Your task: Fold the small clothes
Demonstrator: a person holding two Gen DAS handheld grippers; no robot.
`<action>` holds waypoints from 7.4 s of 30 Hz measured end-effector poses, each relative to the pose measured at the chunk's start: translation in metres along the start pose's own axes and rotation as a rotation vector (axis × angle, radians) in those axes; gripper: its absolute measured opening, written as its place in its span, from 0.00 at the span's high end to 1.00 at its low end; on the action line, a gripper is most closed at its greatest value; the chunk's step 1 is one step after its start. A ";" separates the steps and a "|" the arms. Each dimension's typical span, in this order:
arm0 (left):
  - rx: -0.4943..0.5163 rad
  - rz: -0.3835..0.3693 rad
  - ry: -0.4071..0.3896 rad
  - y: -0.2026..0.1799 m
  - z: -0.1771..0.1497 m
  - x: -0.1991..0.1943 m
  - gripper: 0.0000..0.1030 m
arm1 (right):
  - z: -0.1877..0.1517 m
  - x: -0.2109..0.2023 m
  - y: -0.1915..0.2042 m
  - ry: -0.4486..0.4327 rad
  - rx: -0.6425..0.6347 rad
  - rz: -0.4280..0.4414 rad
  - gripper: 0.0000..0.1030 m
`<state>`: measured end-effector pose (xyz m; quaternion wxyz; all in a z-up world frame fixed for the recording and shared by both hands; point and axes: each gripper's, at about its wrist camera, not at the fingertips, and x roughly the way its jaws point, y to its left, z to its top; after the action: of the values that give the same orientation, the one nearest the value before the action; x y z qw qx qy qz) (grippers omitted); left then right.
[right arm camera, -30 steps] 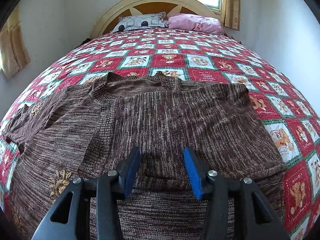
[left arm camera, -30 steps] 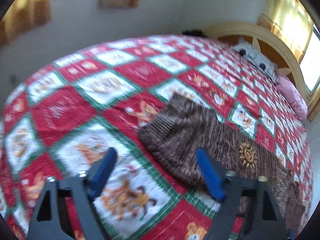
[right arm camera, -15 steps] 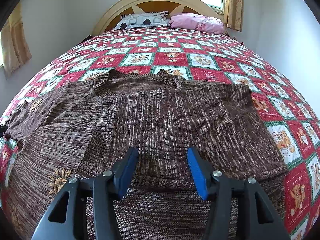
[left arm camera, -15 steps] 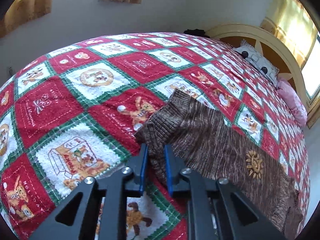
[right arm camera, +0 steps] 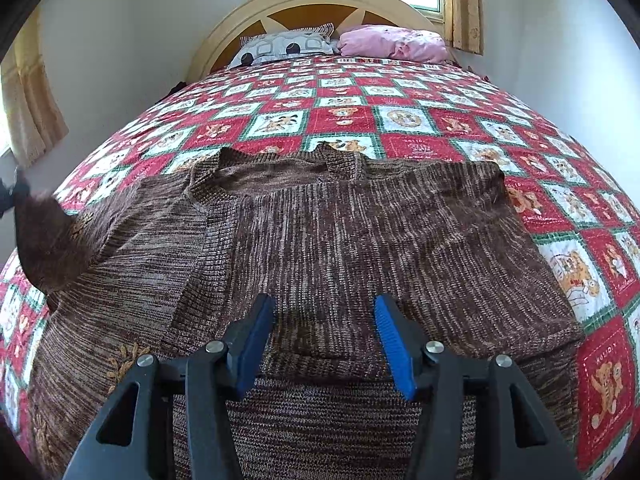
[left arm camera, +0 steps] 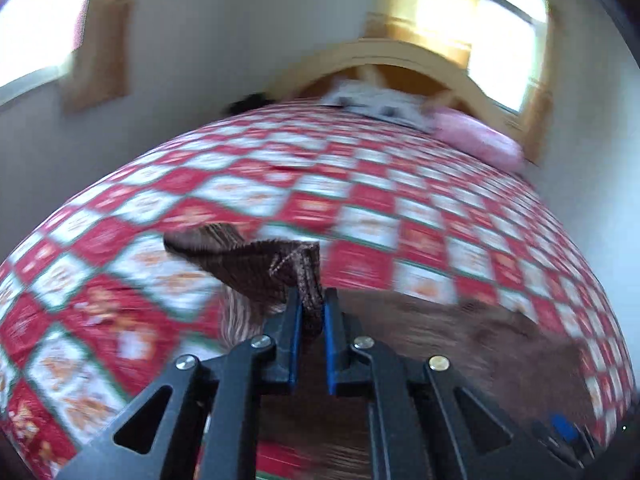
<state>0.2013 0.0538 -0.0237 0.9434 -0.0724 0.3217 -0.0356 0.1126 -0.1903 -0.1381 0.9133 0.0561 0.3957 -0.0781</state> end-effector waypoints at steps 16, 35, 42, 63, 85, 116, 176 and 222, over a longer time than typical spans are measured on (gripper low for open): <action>0.130 -0.147 0.245 -0.076 -0.098 0.021 0.77 | 0.000 0.001 -0.002 0.002 0.002 0.005 0.46; -0.088 0.022 0.187 0.004 -0.115 -0.003 0.10 | 0.063 0.038 0.072 0.093 0.011 0.351 0.45; -0.078 0.009 0.192 0.001 -0.116 0.001 0.05 | 0.053 0.069 0.106 0.120 -0.068 0.289 0.39; -0.111 -0.034 0.178 0.010 -0.118 -0.003 0.04 | 0.088 0.010 0.064 -0.033 -0.067 0.341 0.97; -0.067 0.004 0.197 0.003 -0.119 0.000 0.01 | 0.038 -0.006 0.043 0.020 -0.102 0.326 0.94; -0.021 0.053 0.218 -0.006 -0.120 0.006 0.00 | 0.069 0.011 -0.006 -0.015 -0.022 0.216 0.49; 0.085 0.010 0.262 -0.014 -0.126 0.000 0.00 | -0.003 -0.193 -0.127 -0.073 -0.019 0.044 0.97; 0.303 -0.342 0.405 0.047 -0.246 -0.176 0.31 | -0.203 -0.259 -0.129 0.138 -0.085 0.279 0.38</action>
<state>-0.0875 0.0925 -0.1183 0.8404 0.0245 0.4774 -0.2554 -0.2314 -0.2576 -0.0924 0.8875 0.0769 0.4489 0.0701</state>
